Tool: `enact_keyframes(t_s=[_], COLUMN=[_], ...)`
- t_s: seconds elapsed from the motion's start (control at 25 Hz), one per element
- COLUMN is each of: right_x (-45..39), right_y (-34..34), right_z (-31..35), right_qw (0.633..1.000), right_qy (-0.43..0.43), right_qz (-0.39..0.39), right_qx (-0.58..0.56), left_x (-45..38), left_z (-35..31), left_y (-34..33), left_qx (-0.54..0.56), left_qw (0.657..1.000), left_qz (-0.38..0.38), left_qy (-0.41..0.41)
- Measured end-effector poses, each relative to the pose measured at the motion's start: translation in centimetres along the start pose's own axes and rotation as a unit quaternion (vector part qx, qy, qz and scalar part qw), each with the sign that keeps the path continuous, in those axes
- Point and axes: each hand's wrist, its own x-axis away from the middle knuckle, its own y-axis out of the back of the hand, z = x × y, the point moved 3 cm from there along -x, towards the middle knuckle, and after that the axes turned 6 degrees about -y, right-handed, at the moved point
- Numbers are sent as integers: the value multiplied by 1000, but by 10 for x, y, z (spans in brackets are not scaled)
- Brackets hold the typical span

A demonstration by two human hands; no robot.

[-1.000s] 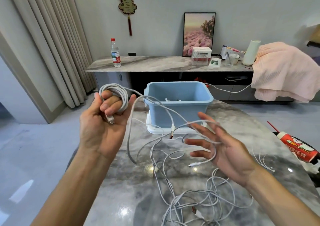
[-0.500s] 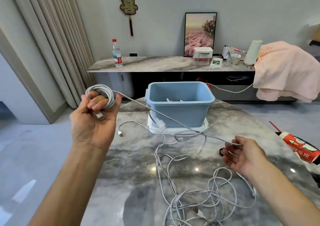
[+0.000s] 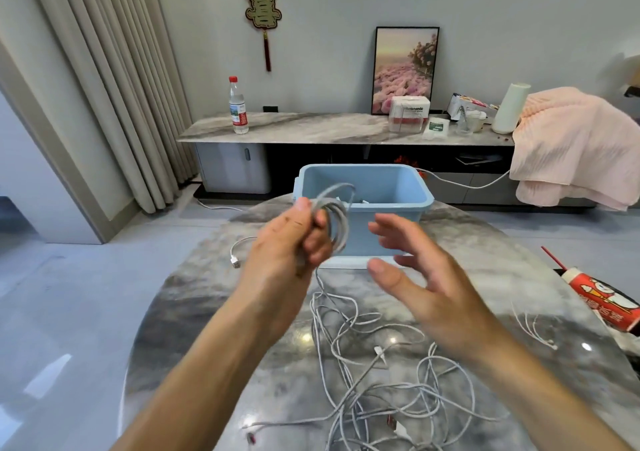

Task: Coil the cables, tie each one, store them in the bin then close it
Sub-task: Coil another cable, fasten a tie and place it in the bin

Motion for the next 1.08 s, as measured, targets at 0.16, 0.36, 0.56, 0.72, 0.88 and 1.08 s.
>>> enact_keyframes(t_s=[0.16, 0.36, 0.56, 0.72, 0.88, 1.08], right_x=[-8, 0, -8, -8, -8, 0], right_y=[-19, 4, 9, -2, -21, -32], right_z=[0, 7, 10, 0, -14, -9], right_qw=[995, 983, 971, 993, 958, 979], right_qy=[27, 97, 189, 80, -84, -70], right_qz=[18, -155, -89, -37, -32, -104], right_qx=[-98, 31, 117, -83, -274, -161], left_x=[12, 15, 21, 21, 19, 19], left_z=[16, 14, 12, 14, 17, 23], left_y=[-13, -18, -20, -18, -13, -13], left_qx=[-41, -23, -76, -34, 46, 69], left_qw=[996, 995, 993, 993, 985, 991], left_qz=[50, 56, 66, 68, 114, 99], left_qy=[59, 79, 69, 92, 119, 50])
